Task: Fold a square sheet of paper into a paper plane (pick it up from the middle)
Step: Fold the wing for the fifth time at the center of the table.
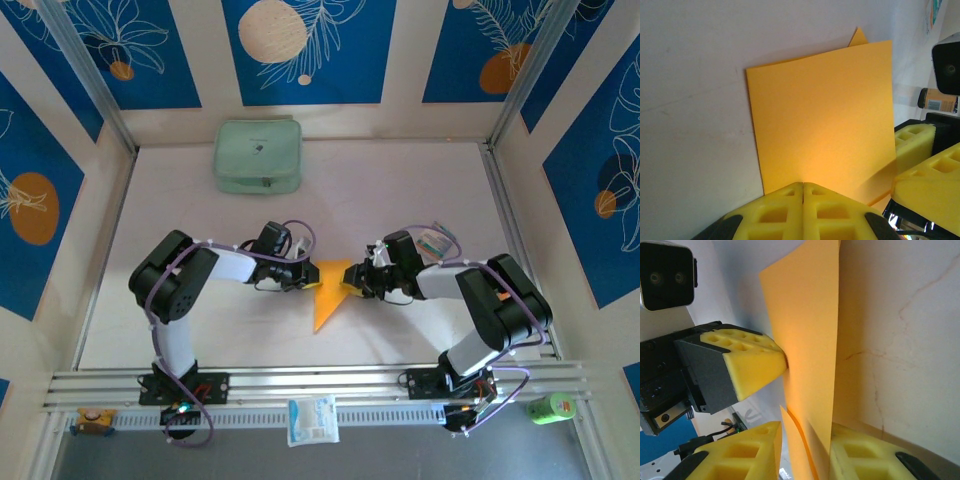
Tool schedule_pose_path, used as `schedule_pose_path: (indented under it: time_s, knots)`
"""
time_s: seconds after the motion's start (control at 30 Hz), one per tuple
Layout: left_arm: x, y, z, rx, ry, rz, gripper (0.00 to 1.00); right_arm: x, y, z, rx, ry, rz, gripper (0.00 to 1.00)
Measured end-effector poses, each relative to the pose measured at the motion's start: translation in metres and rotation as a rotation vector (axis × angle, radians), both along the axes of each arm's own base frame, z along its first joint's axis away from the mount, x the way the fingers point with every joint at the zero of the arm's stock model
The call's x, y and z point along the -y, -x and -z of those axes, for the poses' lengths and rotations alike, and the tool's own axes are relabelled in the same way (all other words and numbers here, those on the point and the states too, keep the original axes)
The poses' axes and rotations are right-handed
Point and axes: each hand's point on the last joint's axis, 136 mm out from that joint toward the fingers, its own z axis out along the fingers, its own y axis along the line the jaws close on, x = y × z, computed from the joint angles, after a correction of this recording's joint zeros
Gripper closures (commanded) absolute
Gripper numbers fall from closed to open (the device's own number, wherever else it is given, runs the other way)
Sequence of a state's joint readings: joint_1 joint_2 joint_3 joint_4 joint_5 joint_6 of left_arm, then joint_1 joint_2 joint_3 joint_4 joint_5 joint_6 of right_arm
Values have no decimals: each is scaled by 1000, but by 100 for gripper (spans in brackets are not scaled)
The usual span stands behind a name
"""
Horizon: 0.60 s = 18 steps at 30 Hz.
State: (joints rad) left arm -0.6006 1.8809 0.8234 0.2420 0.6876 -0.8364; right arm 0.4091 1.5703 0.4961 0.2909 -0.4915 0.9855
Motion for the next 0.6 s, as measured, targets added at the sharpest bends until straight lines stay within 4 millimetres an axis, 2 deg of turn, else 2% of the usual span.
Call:
schedule_pose_path:
  time_s: [0.6]
  knots:
    - [0,0,-1,6,-1,3,94,1,-3,12,-26,-12,-31,90]
